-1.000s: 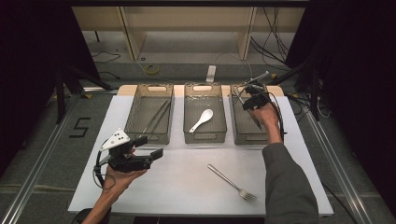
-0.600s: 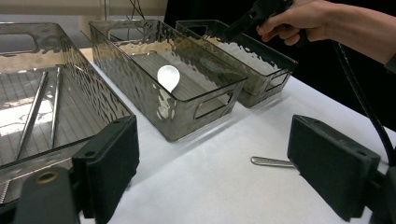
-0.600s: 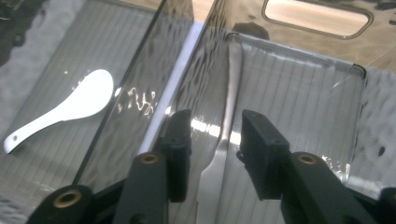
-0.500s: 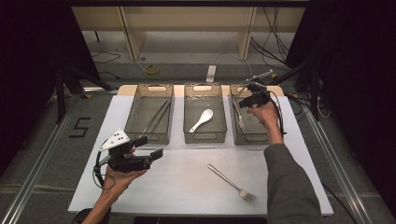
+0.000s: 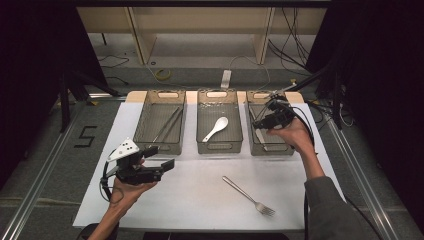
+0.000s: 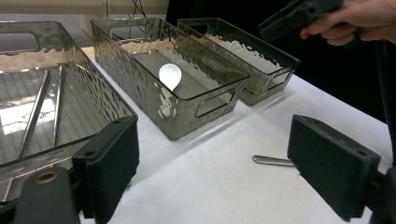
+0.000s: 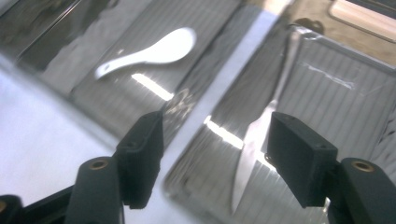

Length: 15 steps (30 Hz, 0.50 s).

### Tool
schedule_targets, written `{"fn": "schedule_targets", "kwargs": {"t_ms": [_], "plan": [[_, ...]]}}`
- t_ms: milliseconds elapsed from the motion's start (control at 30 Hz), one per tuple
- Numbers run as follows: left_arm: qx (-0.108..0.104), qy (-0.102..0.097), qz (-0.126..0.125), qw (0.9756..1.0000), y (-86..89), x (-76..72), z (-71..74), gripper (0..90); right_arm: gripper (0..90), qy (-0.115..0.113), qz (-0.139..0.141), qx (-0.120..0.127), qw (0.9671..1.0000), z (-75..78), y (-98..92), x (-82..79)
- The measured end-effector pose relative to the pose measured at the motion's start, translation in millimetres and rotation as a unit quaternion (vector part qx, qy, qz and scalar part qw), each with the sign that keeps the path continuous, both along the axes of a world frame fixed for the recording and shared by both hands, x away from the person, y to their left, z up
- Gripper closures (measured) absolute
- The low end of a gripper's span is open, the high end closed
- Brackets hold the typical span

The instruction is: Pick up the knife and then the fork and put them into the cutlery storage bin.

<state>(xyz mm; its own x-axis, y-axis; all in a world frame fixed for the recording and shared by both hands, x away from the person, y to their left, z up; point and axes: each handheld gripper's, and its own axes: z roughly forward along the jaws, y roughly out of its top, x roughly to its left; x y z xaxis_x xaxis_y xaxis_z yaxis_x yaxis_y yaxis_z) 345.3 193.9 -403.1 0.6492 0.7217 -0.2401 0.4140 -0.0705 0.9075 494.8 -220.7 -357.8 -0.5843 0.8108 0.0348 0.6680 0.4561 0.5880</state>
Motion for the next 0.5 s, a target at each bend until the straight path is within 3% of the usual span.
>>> {"fn": "schedule_targets", "kwargs": {"t_ms": [33, 67, 100, 167, 267, 500], "plan": [[0.000, -0.001, 0.001, 1.0000, -0.2, 0.1, -0.2, 16.1, 35.6, -0.002, 0.027, -0.002, 0.9996, -0.1, 5.9, -15.0], [-0.001, -0.001, 0.001, 1.0000, -0.2, -0.1, -0.2, 16.1, 35.6, -0.002, 0.027, -0.002, 0.9996, -0.1, 5.9, -15.0], [0.000, -0.001, 0.001, 1.0000, 0.1, 0.2, -0.4, 16.1, 35.0, 0.001, 0.050, -0.015, 0.9986, -3.4, 11.9, -29.9], [0.000, 0.000, 0.000, 1.0000, 0.7, 0.6, -0.4, 16.0, 34.6, 0.005, 0.061, -0.023, 0.9979, -6.1, 14.2, -36.6], [0.000, -0.002, 0.000, 1.0000, 0.4, -0.1, 0.0, 16.0, 33.7, 0.008, 0.092, -0.025, 0.9954, -13.0, 19.0, -62.2], [-0.001, -0.003, 0.000, 1.0000, 0.1, -0.4, -0.1, 15.9, 31.6, 0.018, 0.113, -0.030, 0.9930, -22.4, 23.2, -92.8]]}}
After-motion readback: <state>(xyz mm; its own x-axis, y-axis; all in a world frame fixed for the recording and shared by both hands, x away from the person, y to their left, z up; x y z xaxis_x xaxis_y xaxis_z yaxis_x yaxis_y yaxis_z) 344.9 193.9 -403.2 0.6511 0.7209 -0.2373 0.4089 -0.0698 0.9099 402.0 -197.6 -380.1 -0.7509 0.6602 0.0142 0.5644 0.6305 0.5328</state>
